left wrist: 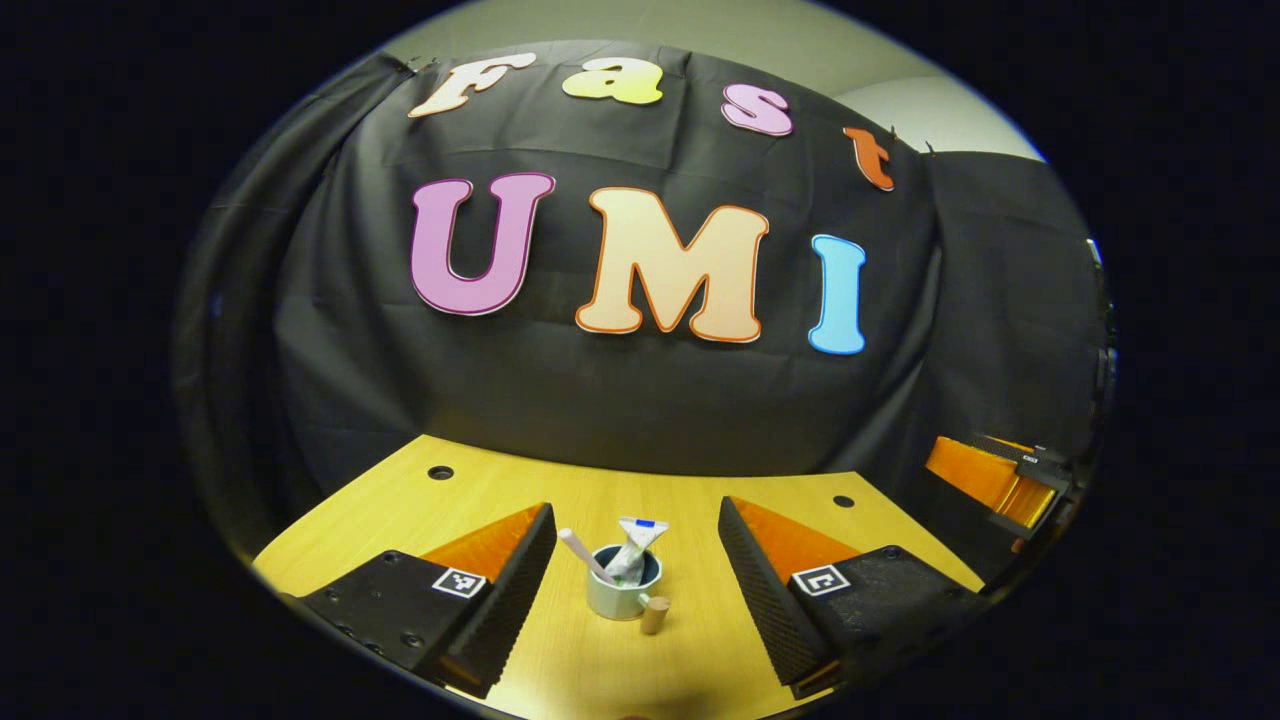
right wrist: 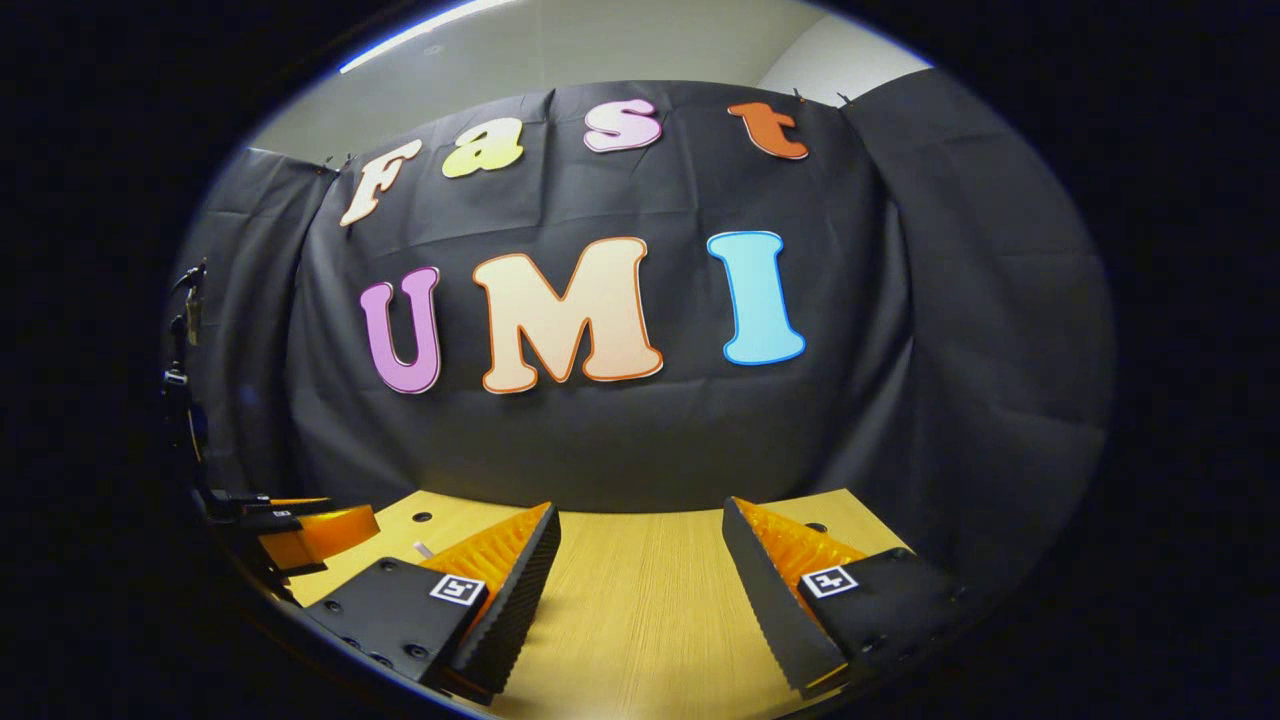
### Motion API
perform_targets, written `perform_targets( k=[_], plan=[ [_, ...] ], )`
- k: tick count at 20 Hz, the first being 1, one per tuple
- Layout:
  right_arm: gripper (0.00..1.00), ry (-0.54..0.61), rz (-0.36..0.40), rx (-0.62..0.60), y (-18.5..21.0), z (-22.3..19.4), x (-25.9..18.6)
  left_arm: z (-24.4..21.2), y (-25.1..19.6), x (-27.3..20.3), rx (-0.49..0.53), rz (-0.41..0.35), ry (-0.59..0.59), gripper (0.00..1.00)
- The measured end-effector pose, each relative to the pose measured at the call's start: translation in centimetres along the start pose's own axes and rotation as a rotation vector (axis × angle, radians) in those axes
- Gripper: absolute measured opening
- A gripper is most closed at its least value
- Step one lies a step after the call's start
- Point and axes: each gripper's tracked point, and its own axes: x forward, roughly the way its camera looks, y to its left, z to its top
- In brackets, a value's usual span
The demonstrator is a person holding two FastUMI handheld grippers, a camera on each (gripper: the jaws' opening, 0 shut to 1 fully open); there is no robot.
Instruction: Put the toothbrush and toothpaste on the desktop into the cup, then pick up the cup and place it on the coaster on the desktop.
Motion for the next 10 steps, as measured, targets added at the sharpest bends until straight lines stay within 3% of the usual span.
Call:
perform_targets(
  k=[10],
  plan=[
    [0.98, -0.112, 0.004, 0.068, -0.9, 2.9, -0.5, 3.2, 1.2, -1.1, 0.009, 0.031, -0.054, 0.94]
  ],
)
